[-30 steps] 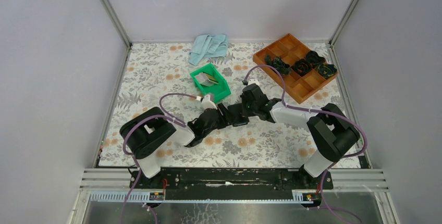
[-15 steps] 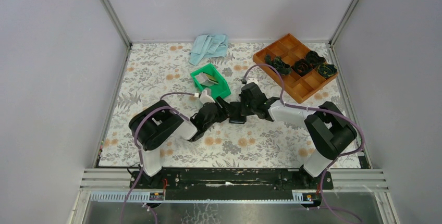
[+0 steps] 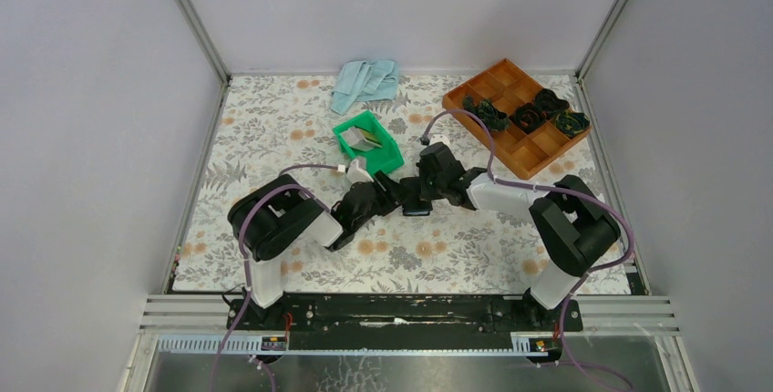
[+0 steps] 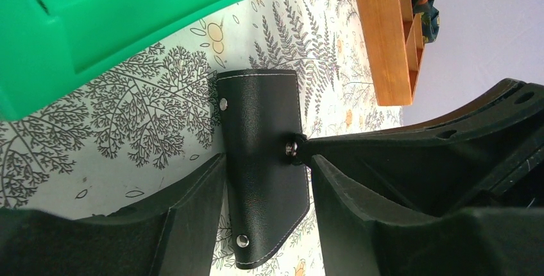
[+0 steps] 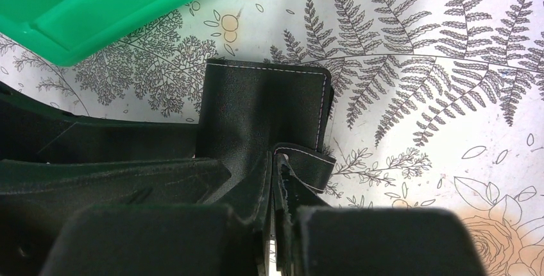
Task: Put the credit cards into the card holder
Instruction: Close the card holder at the center of the board.
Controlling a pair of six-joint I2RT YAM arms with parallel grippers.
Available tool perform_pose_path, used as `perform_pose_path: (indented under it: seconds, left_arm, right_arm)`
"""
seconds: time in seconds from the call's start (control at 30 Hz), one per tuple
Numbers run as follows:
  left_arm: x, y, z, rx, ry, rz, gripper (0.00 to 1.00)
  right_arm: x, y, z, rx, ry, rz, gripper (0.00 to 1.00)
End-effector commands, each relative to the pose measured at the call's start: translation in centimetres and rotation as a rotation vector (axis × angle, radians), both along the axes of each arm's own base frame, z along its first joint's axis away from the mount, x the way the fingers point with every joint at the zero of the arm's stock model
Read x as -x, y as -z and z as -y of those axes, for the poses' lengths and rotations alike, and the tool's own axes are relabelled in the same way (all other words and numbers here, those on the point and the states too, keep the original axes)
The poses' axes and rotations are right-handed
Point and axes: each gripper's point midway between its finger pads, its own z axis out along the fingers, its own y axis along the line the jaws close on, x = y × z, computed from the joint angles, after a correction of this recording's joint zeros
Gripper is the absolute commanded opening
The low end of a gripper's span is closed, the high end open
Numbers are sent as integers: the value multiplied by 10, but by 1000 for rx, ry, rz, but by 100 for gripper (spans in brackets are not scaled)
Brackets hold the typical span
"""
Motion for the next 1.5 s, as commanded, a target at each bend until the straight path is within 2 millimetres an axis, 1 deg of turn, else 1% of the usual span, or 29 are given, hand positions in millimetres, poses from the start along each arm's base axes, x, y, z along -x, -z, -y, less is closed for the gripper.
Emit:
perform_pose_path:
  seconds: [0.0, 0.27, 0.5, 0.83, 1.17, 1.37, 1.47]
  left_arm:
    - [19, 13, 5, -15, 79, -41, 58]
    - [15, 3, 10, 0, 88, -17, 56]
    - [12, -6, 15, -8, 96, 4, 56]
    - [12, -3, 15, -27, 98, 0, 55]
    - [12, -2, 12, -38, 90, 3, 55]
    - [11, -3, 10, -42, 81, 7, 55]
    - [12, -3, 9, -45, 80, 6, 55]
  right_arm:
    - [12, 24, 6, 72, -19, -70, 3]
    - [16, 33, 9, 92, -24, -98, 4]
    - [19, 40, 7, 105, -40, -133, 4]
    - [28, 59, 9, 143, -55, -208, 4]
    - [43, 78, 7, 151, -74, -286, 4]
    - [55, 95, 11, 172, -73, -347, 4]
    - [58, 97, 15, 176, -62, -347, 4]
